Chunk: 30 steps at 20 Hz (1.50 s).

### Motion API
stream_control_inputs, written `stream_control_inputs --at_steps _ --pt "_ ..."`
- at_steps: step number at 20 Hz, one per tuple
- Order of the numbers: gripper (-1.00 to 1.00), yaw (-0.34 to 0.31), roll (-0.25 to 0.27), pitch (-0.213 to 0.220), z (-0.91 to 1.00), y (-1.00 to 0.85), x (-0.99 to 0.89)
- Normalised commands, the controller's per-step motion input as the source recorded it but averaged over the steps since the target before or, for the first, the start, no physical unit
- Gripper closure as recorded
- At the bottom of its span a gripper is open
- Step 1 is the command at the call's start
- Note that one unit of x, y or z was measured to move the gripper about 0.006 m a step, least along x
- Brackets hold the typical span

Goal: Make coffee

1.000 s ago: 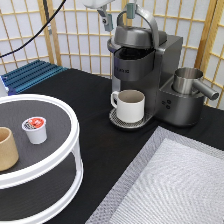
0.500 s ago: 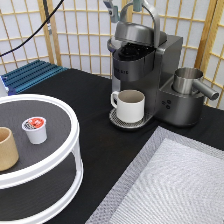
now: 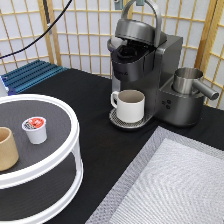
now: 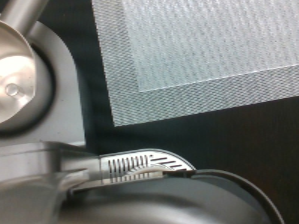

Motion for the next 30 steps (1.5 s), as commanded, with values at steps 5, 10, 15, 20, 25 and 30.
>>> stream_control_inputs --at_steps 5,10,15,20,25,30 --pt "-1.0 0.108 -0.004 0.291 0.54 0.62 0.44" --pt "-1.0 0.11 0.03 0.309 0.3 0.57 0.46" --pt "-1.0 0.076 0.005 0.255 0.44 0.29 0.35" --pt "-1.0 0.0 0.003 0.092 0.6 -0.55 0.09" --pt "-1.0 0.0 0.025 0.001 0.11 -1.0 0.0" --pt "-1.0 0.0 0.081 -0.007 -0.22 -1.0 -0.01"
